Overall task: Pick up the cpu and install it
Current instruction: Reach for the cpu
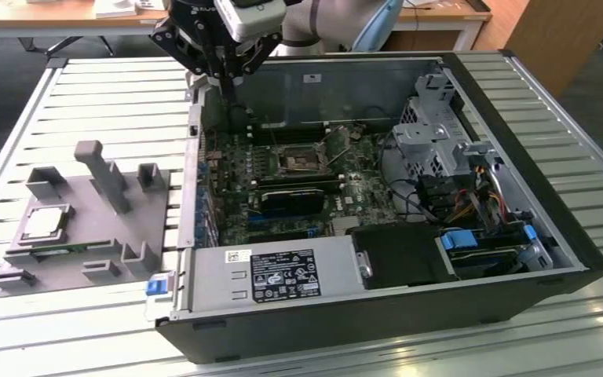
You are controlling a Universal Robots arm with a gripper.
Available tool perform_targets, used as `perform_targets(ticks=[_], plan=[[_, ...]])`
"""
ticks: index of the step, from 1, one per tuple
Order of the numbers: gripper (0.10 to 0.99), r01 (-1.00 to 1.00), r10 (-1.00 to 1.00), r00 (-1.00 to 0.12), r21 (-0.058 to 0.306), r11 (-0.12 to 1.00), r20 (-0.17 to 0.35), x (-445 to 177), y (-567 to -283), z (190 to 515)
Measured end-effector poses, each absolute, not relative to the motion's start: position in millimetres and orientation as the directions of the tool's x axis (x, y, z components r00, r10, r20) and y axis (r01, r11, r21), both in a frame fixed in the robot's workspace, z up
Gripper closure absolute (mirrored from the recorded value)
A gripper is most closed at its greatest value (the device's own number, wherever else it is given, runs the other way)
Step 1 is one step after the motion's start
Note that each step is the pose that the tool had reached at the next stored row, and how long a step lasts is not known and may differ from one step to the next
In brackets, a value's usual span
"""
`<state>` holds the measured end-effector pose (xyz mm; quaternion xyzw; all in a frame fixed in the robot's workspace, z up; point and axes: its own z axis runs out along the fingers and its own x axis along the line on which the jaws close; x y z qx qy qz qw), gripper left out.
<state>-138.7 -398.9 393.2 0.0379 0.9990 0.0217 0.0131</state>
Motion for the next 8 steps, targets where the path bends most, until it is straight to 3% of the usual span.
perform_targets(ticks=[8], plan=[[0.98,0.075,0.076,-0.997,0.044,0.996,-0.024,-146.5,-399.0,393.1]])
